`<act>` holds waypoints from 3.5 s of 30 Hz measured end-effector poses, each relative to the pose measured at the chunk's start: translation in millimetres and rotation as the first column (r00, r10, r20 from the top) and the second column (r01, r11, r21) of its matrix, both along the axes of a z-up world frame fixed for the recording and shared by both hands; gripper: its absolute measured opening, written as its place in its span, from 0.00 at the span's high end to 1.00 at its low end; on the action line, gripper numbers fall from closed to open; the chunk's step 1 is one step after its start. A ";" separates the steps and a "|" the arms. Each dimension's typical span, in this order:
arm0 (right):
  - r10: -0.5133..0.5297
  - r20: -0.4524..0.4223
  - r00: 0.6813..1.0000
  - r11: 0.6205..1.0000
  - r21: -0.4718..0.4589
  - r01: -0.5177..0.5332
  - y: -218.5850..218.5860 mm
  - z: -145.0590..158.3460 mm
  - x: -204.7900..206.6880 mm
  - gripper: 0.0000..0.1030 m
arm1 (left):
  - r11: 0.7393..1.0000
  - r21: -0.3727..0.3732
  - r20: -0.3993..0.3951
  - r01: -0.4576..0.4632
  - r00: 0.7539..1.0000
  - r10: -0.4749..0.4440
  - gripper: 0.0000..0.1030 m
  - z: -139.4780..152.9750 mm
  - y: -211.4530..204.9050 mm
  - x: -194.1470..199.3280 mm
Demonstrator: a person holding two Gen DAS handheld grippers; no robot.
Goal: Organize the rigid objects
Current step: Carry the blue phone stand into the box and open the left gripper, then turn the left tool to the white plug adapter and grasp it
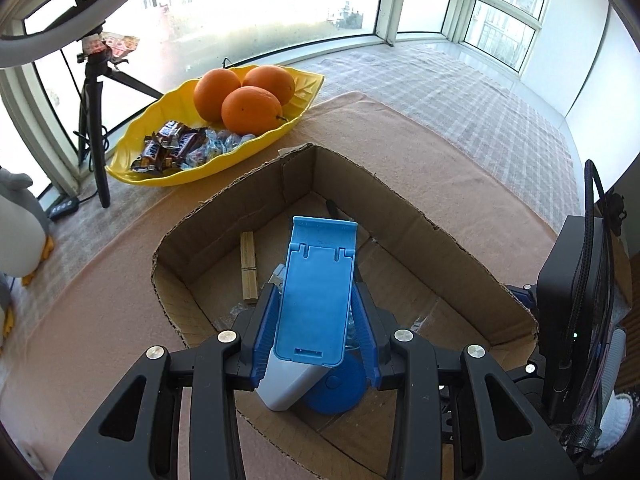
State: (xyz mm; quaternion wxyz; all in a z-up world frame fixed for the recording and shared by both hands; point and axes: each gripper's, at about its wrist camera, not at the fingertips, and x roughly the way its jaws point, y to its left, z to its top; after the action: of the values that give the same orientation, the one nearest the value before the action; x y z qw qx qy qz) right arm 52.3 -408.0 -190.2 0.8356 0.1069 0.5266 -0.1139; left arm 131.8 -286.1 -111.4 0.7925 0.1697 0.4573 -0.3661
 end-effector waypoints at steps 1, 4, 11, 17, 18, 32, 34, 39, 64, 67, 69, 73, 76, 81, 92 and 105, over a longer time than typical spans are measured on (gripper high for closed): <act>0.000 0.000 1.000 1.000 0.000 0.000 -0.2 -0.2 -0.2 0.01 | 1.000 0.002 -0.004 0.001 1.000 -0.001 0.65 -1.3 -1.0 0.0; 0.000 0.000 1.000 1.000 0.000 0.000 -0.1 -0.3 -0.3 0.01 | 1.000 0.002 0.000 -0.001 1.000 0.001 0.65 -2.6 -2.1 -0.5; -0.001 0.001 1.000 1.000 0.000 0.001 0.3 -0.5 -0.4 0.01 | 1.000 -0.003 0.012 -0.003 1.000 0.003 0.30 0.3 -2.9 -1.1; -0.001 0.000 1.000 1.000 0.000 0.001 0.7 -0.7 -0.3 0.01 | 1.000 -0.014 0.017 -0.017 1.000 0.017 0.30 3.5 0.3 -0.6; -0.001 0.000 1.000 1.000 0.000 0.001 0.9 -0.6 -0.2 0.01 | 1.000 -0.015 0.015 -0.016 1.000 0.016 0.30 3.7 0.6 -0.7; -0.001 0.001 1.000 1.000 0.000 0.001 1.5 -1.1 -0.4 0.01 | 0.996 -0.042 0.031 -0.078 0.996 0.079 0.30 15.2 30.6 2.7; -0.001 0.000 1.000 1.000 0.000 0.001 1.5 -1.2 -0.4 0.01 | 0.995 -0.044 0.037 -0.094 0.995 0.096 0.30 17.3 41.3 4.0; -0.001 0.001 1.000 1.000 0.000 0.001 1.5 -1.3 -0.5 0.01 | 0.986 -0.039 0.060 -0.163 0.984 0.165 0.30 22.1 76.8 10.4; -0.007 -0.006 1.000 1.000 0.000 0.007 1.1 -1.8 -0.3 0.01 | 0.672 0.048 0.139 -0.739 0.672 0.728 0.30 -4.7 394.2 38.8; -0.007 -0.007 1.000 1.000 0.000 0.007 1.2 -1.9 -0.5 0.01 | 0.621 0.067 0.154 -0.781 0.623 0.767 0.30 -12.8 424.5 40.8; -0.007 -0.008 1.000 1.000 0.000 0.007 0.5 -2.4 1.0 0.01 | 0.599 0.080 0.147 -0.796 0.604 0.783 0.30 -19.9 442.1 43.9; -0.008 -0.009 1.000 1.000 0.000 0.008 0.8 -2.5 1.2 0.01 | 0.588 0.081 0.112 -0.805 0.593 0.797 0.30 -30.4 461.2 50.2; -0.010 -0.010 1.000 1.000 0.001 0.010 0.5 -2.8 2.1 0.01 | 0.593 0.092 0.095 -0.800 0.599 0.795 0.30 -37.1 462.5 53.8; -0.011 -0.010 1.000 1.000 0.002 0.011 -1.0 -3.2 0.9 0.01 | 0.594 0.100 0.065 -0.798 0.601 0.797 0.30 -47.0 463.3 62.5; -0.012 -0.011 1.000 1.000 0.002 0.012 -0.9 -3.5 1.4 0.01 | 0.563 0.127 0.032 -0.816 0.571 0.820 0.30 -68.0 474.0 73.3; -0.013 -0.012 1.000 1.000 0.003 0.013 -1.1 -3.6 1.1 0.01 | 0.574 0.082 0.019 -0.815 0.577 0.816 0.49 -67.8 476.7 73.4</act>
State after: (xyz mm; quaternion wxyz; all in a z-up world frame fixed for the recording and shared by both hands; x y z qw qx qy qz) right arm 53.4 -409.1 -193.8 0.8316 0.1107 0.5310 -0.1191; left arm 205.3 190.5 -179.2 0.8596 -0.0314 0.5069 0.0564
